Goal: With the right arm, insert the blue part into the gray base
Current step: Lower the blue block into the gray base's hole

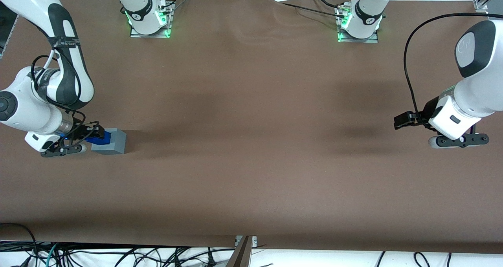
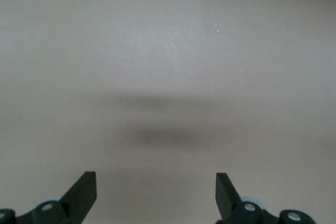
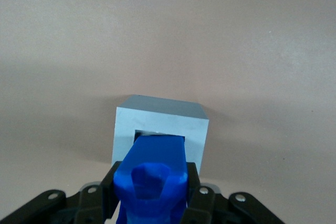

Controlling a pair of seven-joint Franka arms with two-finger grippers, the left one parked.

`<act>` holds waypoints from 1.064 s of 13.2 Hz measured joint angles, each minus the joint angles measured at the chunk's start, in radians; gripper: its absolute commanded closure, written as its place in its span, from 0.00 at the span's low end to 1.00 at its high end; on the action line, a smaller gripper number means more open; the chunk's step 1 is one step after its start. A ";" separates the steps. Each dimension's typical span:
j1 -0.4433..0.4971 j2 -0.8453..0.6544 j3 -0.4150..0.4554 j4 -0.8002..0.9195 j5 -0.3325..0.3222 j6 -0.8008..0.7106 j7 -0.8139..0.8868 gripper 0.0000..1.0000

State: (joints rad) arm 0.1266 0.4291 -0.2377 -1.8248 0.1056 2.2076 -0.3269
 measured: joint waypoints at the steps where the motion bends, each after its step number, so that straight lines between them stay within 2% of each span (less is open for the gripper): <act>1: 0.000 0.000 0.000 0.000 0.001 0.000 0.000 0.68; 6: -0.002 0.002 0.000 0.000 0.015 0.000 0.001 0.67; 9: -0.002 0.002 0.000 0.000 0.016 0.000 0.001 0.59; 14: -0.002 0.002 0.000 0.000 0.017 0.001 0.003 0.59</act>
State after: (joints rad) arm 0.1242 0.4315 -0.2382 -1.8245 0.1223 2.2085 -0.3240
